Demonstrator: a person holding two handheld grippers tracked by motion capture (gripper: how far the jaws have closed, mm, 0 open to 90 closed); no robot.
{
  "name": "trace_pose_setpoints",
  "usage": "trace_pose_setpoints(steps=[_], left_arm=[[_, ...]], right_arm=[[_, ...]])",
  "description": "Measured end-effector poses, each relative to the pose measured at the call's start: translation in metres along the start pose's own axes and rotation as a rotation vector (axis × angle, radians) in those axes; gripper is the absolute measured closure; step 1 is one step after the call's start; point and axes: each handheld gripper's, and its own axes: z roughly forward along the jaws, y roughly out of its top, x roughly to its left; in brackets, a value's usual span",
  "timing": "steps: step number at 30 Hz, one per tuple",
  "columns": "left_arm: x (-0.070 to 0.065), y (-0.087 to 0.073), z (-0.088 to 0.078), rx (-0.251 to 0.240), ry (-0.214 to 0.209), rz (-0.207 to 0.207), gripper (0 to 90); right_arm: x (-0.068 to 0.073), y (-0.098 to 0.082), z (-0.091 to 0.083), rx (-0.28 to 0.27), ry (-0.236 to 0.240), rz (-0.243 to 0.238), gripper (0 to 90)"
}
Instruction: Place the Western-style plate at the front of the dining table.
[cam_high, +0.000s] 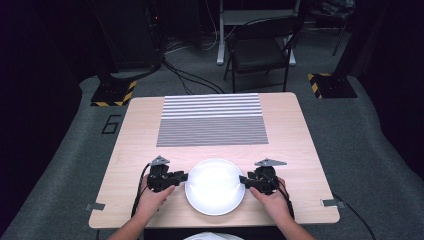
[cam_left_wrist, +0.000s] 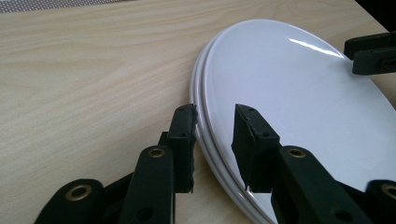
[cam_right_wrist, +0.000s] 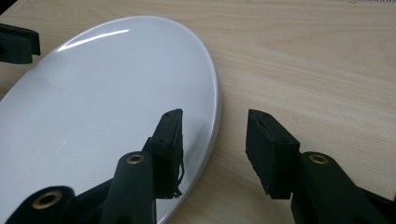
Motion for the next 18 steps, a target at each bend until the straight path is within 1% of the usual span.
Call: trace_pose_setpoints(steps=[2, 4, 5, 7, 8, 9, 11, 14, 15, 16, 17, 18], left_arm=[[-0.0013, -0.0004, 0.0007, -0.005, 0.002, 0.004, 68.7], [-0.0024, -0.0008, 0.0009, -0.005, -0.007, 0.000, 68.6], [-0.0024, -0.0007, 0.0013, -0.002, -0.017, 0.005, 68.4], [-0.0026, -0.0008, 0.0019, -0.001, -0.023, -0.001, 68.2], [-0.0029, -0.0008, 0.0026, 0.002, -0.033, -0.014, 68.2], [-0.0028, -0.0007, 0.0029, 0.003, -0.035, -0.018, 67.9], [-0.0016, 0.0006, 0.0020, -0.001, -0.047, -0.014, 67.6], [-0.0004, 0.0016, 0.0010, -0.010, -0.054, -0.024, 67.4], [-0.0005, 0.0015, 0.0012, -0.009, -0.056, -0.031, 67.4], [-0.0002, 0.0015, 0.0013, -0.002, -0.066, -0.032, 67.4], [-0.0002, 0.0015, 0.0013, -0.002, -0.066, -0.032, 67.3], [-0.0007, 0.0013, 0.0017, 0.005, -0.068, -0.042, 67.4]], right_arm=[[0.0005, -0.0005, 0.0000, 0.002, 0.000, 0.003, 56.3], [0.0004, -0.0015, 0.0001, 0.001, -0.003, -0.002, 55.9], [0.0001, -0.0017, 0.0002, 0.001, -0.002, -0.001, 55.6], [0.0000, -0.0017, 0.0003, 0.003, -0.002, -0.001, 55.6], [0.0000, -0.0018, 0.0007, 0.003, 0.000, 0.002, 55.4], [-0.0004, -0.0017, 0.0014, 0.006, 0.000, -0.001, 55.3], [-0.0001, -0.0019, 0.0015, 0.008, -0.002, 0.002, 55.3], [-0.0008, -0.0019, 0.0017, 0.006, -0.008, 0.000, 55.3], [-0.0012, -0.0018, 0.0020, 0.005, -0.009, 0.000, 55.3], [-0.0013, -0.0018, 0.0021, 0.005, -0.008, 0.003, 55.3], [-0.0011, -0.0017, 0.0019, 0.007, -0.008, 0.007, 55.2], [-0.0011, -0.0018, 0.0018, 0.006, -0.010, 0.008, 55.1]])
